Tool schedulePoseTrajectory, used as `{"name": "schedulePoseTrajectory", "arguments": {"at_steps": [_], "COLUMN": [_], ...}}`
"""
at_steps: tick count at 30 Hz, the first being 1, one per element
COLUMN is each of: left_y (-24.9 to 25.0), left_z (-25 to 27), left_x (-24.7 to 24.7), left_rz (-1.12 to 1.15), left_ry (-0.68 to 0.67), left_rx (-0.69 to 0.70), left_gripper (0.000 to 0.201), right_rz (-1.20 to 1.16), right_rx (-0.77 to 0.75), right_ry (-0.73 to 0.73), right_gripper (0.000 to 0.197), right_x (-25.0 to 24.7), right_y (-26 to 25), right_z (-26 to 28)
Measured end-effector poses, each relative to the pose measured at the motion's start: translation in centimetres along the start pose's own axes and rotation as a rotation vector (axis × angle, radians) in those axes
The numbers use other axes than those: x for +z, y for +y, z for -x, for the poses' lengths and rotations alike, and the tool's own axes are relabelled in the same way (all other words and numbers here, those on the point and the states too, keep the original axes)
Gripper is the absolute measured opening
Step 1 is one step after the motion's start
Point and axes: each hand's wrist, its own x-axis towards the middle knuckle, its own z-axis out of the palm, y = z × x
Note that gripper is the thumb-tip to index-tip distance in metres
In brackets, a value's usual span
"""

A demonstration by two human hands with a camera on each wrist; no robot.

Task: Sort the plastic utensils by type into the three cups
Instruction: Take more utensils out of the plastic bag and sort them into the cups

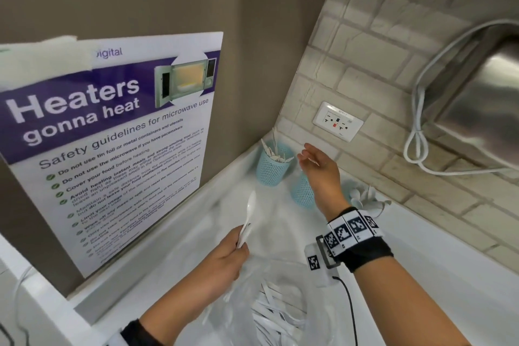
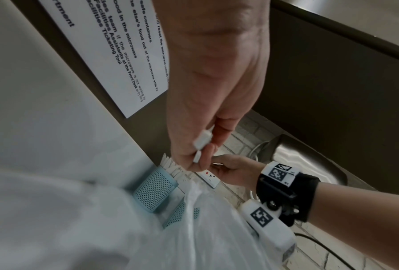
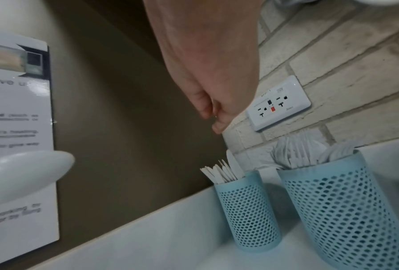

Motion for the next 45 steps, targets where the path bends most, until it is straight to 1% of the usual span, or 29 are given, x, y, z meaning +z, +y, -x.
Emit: {"name": "schedulePoseTrajectory", "arguments": {"at_steps": [2, 3, 5, 7, 9, 11, 12, 13, 15, 17, 20, 23, 25, 27, 30, 32, 34, 37, 39, 41, 43, 45], "left_y": [0.0, 0.0, -0.2, -0.3, -0.4, -0.2, 0.0, 0.1, 0.3, 0.3, 0.2, -0.1, 0.0, 0.0, 0.3, 0.2, -0.1, -0.7, -0.9, -1.0, -1.1, -1.1], "left_z": [0.0, 0.0, -0.1, -0.3, -0.5, -0.5, -0.5, -0.4, -0.3, -0.2, -0.5, -0.6, -0.4, 0.1, 0.8, 0.8, 0.5, 0.1, 0.0, -0.1, -0.3, -0.5], "left_x": [0.0, 0.0, 0.0, 0.1, 0.4, 0.7, 0.9, 1.0, 1.3, 1.5, 1.5, 1.5, 1.8, 2.1, 2.5, 2.5, 2.4, 2.4, 2.4, 2.2, 1.9, 1.6], "left_rz": [-0.004, -0.003, -0.026, -0.068, -0.071, -0.053, -0.051, -0.051, -0.034, -0.017, -0.056, -0.296, -0.509, -0.669, -0.780, -0.842, -0.843, -0.800, -0.748, -0.697, -0.661, -0.636], "left_ry": [0.008, 0.017, 0.032, 0.040, 0.048, 0.048, 0.040, 0.028, 0.008, 0.018, 0.086, 0.166, 0.164, 0.150, 0.150, 0.134, 0.105, 0.058, 0.053, 0.067, 0.085, 0.108], "left_rx": [0.027, 0.034, 0.052, 0.074, 0.109, 0.162, 0.185, 0.202, 0.214, 0.208, 0.216, 0.333, 0.397, 0.395, 0.379, 0.359, 0.354, 0.373, 0.367, 0.354, 0.351, 0.354], "left_gripper": [0.029, 0.027, 0.022, 0.020, 0.021, 0.025, 0.027, 0.027, 0.025, 0.026, 0.028, 0.031, 0.036, 0.043, 0.044, 0.046, 0.048, 0.047, 0.047, 0.046, 0.045, 0.043], "right_rz": [-0.034, -0.071, -0.135, -0.069, 0.065, 0.177, 0.216, 0.229, 0.171, 0.098, 0.165, 0.151, 0.040, -0.093, -0.237, -0.216, -0.145, -0.115, -0.128, -0.155, -0.149, -0.076], "right_rx": [-0.010, -0.019, -0.026, 0.010, 0.077, 0.111, 0.112, 0.109, 0.124, 0.153, 0.123, 0.144, 0.213, 0.280, 0.302, 0.270, 0.236, 0.234, 0.219, 0.192, 0.129, 0.031], "right_ry": [-0.054, -0.087, -0.179, -0.299, -0.460, -0.606, -0.646, -0.658, -0.636, -0.590, -0.501, -0.378, -0.303, -0.268, -0.298, -0.361, -0.393, -0.364, -0.297, -0.188, -0.034, 0.138], "right_gripper": [0.036, 0.034, 0.023, 0.015, 0.009, 0.022, 0.027, 0.028, 0.023, 0.019, 0.019, 0.017, 0.021, 0.023, 0.028, 0.036, 0.030, 0.023, 0.017, 0.014, 0.019, 0.022], "right_x": [0.2, 0.3, 0.2, 0.0, -0.3, -0.3, -0.2, -0.1, -0.1, -0.2, -0.4, -0.4, -0.6, -0.7, -1.0, -1.2, -1.4, -2.1, -3.0, -4.5, -6.5, -8.6], "right_y": [-0.2, -0.3, -0.8, -1.6, -1.8, -1.5, -1.3, -1.0, -0.9, -1.0, -1.0, -0.8, -0.8, -1.0, -1.3, -1.5, -1.4, -0.7, -0.4, 0.0, 0.5, 0.8], "right_z": [0.9, 1.6, 3.5, 5.9, 8.1, 10.3, 11.3, 12.1, 13.1, 13.4, 13.4, 13.1, 12.7, 12.5, 12.7, 13.0, 13.1, 12.8, 12.3, 11.3, 10.2, 9.1]}}
